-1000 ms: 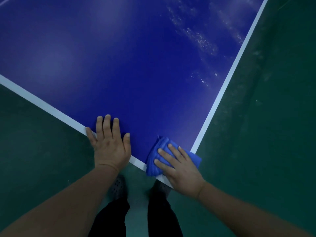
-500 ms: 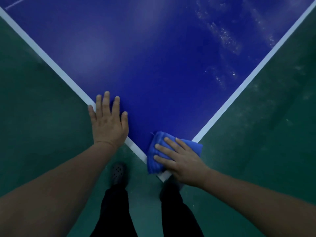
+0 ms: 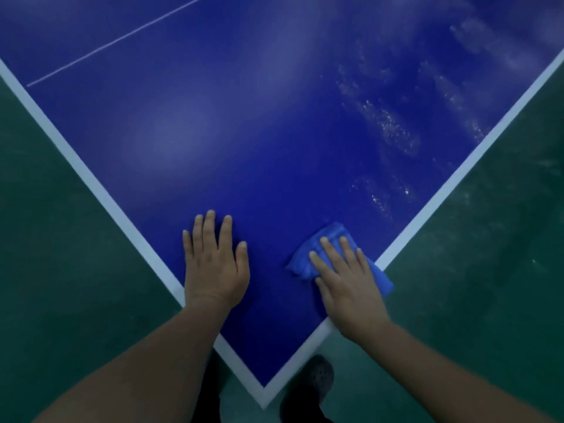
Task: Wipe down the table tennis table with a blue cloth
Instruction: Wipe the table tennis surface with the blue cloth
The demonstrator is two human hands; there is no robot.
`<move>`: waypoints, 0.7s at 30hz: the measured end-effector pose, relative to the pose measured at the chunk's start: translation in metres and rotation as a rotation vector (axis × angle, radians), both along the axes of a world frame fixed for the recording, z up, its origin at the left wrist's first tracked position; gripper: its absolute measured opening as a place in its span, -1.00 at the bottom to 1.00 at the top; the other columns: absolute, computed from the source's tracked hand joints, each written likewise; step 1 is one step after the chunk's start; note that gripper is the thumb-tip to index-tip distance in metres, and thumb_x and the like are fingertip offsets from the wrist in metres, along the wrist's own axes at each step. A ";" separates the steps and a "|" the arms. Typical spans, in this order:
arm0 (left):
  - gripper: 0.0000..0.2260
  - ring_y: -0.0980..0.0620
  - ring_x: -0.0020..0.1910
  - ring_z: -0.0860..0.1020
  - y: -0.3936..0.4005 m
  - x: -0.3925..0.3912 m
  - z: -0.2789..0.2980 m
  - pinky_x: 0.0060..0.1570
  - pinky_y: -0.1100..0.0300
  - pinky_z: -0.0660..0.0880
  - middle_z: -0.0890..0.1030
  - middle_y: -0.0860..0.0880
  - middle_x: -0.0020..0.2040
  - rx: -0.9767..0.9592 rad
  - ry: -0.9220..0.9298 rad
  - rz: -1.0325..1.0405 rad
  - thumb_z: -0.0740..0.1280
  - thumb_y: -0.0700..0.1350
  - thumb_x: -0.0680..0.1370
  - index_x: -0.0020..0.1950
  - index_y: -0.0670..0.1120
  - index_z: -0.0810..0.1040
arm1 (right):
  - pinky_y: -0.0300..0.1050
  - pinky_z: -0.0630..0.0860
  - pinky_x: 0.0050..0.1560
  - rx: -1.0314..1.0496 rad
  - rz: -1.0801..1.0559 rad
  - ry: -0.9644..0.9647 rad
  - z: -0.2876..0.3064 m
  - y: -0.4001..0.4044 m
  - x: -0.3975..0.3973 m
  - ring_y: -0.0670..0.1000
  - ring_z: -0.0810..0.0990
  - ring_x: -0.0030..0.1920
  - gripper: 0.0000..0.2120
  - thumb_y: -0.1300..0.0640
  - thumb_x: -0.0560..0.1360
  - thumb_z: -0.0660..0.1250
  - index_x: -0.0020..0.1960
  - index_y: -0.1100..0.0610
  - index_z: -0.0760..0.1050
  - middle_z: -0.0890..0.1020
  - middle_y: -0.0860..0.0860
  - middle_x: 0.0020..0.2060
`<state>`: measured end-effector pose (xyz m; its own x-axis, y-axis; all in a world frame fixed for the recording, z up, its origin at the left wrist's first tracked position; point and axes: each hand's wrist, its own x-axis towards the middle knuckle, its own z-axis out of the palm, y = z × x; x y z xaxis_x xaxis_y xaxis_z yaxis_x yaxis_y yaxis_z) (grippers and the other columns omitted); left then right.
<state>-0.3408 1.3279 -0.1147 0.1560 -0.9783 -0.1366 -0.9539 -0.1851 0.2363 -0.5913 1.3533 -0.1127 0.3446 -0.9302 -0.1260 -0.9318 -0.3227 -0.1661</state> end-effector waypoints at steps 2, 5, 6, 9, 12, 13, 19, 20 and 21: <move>-0.40 -0.07 0.60 -0.12 -0.001 0.001 0.000 0.55 -0.09 -0.20 0.05 -0.12 0.61 -0.017 0.019 0.009 -0.14 0.17 0.62 0.59 -0.08 0.16 | 0.24 0.16 0.49 -0.001 -0.150 0.005 0.004 -0.018 0.008 0.20 0.20 0.54 -0.53 -0.04 0.61 0.04 0.46 0.03 0.42 0.33 0.03 0.52; -0.42 -0.10 0.60 -0.02 -0.002 0.001 -0.002 0.55 -0.06 -0.17 0.14 -0.16 0.59 -0.073 0.075 0.019 -0.07 0.12 0.63 0.55 -0.17 0.24 | 0.23 0.08 0.51 -0.006 -0.126 -0.052 0.002 -0.061 0.065 0.22 0.13 0.57 -0.53 -0.03 0.62 0.09 0.50 0.01 0.35 0.28 0.04 0.55; -0.43 -0.13 0.59 0.02 -0.001 0.001 -0.003 0.55 -0.07 -0.14 0.16 -0.19 0.58 -0.097 0.086 0.025 -0.05 0.09 0.63 0.53 -0.21 0.26 | 0.20 0.00 0.53 -0.016 -0.106 -0.091 0.001 -0.080 0.089 0.21 0.06 0.58 -0.53 -0.03 0.64 0.08 0.52 0.01 0.31 0.23 0.04 0.57; -0.45 -0.20 0.57 0.09 -0.002 0.002 -0.006 0.55 -0.08 -0.10 0.19 -0.24 0.56 -0.147 0.095 0.022 -0.01 0.04 0.62 0.51 -0.26 0.28 | 0.16 -0.14 0.54 -0.028 -0.153 -0.190 -0.003 -0.147 0.157 0.18 -0.07 0.60 -0.53 -0.03 0.67 0.03 0.57 0.01 0.20 0.12 0.04 0.60; -0.45 -0.20 0.56 0.10 -0.004 0.002 -0.007 0.55 -0.05 -0.13 0.21 -0.24 0.55 -0.135 0.083 -0.001 -0.01 0.04 0.62 0.50 -0.24 0.31 | 0.19 -0.12 0.54 -0.020 -0.206 -0.146 -0.005 -0.184 0.171 0.17 -0.05 0.60 -0.51 -0.03 0.67 0.05 0.58 0.00 0.16 0.10 0.03 0.60; -0.46 -0.19 0.57 0.09 -0.004 0.001 -0.005 0.55 -0.05 -0.14 0.22 -0.24 0.55 -0.117 0.074 -0.006 -0.01 0.05 0.61 0.50 -0.23 0.33 | 0.21 -0.09 0.53 -0.024 -0.250 -0.126 -0.007 -0.187 0.152 0.18 -0.02 0.59 -0.50 -0.02 0.65 0.08 0.57 -0.01 0.18 0.12 0.04 0.60; -0.43 -0.09 0.60 -0.05 -0.004 0.000 0.000 0.55 -0.02 -0.22 0.12 -0.17 0.59 -0.035 0.057 -0.004 -0.07 0.10 0.62 0.54 -0.18 0.27 | 0.28 -0.03 0.54 -0.007 -0.770 0.016 -0.001 -0.155 -0.046 0.23 0.01 0.58 -0.51 0.01 0.67 0.03 0.59 0.02 0.16 0.11 0.07 0.60; -0.43 -0.10 0.60 -0.05 -0.004 0.000 0.000 0.55 -0.02 -0.22 0.12 -0.17 0.59 -0.029 0.064 -0.003 -0.07 0.10 0.62 0.54 -0.18 0.27 | 0.28 -0.03 0.54 0.001 -0.837 0.015 0.002 -0.149 -0.061 0.23 -0.01 0.58 -0.51 0.01 0.68 0.01 0.60 0.04 0.14 0.10 0.07 0.60; -0.43 -0.10 0.60 -0.05 -0.004 0.000 0.001 0.55 -0.03 -0.21 0.12 -0.18 0.59 -0.027 0.073 -0.003 -0.06 0.10 0.62 0.54 -0.18 0.27 | 0.28 -0.03 0.54 -0.007 -0.888 0.011 0.002 -0.145 -0.063 0.23 -0.02 0.58 -0.51 0.01 0.68 0.00 0.60 0.05 0.13 0.09 0.08 0.60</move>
